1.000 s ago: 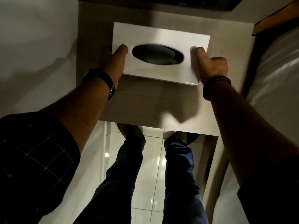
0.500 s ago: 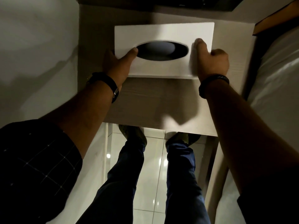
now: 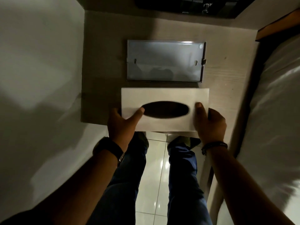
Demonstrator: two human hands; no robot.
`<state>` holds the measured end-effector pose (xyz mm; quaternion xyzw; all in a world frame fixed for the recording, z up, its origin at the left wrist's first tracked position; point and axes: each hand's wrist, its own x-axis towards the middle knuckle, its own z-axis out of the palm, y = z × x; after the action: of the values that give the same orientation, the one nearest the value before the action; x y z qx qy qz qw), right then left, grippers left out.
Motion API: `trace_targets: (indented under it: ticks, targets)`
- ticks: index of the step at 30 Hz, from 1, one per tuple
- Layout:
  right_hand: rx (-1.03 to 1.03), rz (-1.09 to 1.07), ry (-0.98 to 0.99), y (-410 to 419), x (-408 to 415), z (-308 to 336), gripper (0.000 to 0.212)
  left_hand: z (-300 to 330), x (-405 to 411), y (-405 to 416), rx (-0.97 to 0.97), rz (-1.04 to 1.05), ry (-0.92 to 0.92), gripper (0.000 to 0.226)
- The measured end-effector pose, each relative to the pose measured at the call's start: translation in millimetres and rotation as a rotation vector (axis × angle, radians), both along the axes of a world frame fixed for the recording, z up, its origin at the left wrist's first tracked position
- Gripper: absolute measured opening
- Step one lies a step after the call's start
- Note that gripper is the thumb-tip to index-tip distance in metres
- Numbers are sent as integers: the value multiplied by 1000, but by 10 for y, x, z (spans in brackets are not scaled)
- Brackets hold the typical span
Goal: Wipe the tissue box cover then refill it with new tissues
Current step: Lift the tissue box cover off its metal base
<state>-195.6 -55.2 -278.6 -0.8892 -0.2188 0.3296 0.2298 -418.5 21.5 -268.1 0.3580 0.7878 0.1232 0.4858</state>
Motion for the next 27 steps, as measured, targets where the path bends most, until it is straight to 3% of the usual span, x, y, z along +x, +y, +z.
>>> trace_targets:
  ticks: [7, 16, 22, 27]
  targets:
    - [1, 42, 15, -2, 19, -164, 40, -190, 23, -11, -22, -139, 63, 65]
    - [143, -69, -88, 521, 234, -100, 47, -239, 160, 597, 46, -100, -8, 57]
    - [-96, 49, -34, 1137, 464, -334, 50, -354, 523, 1267, 105, -189, -66, 44]
    - [-97, 43, -2, 1206, 519, -313, 41, -307, 612, 1356, 128, -224, -119, 36]
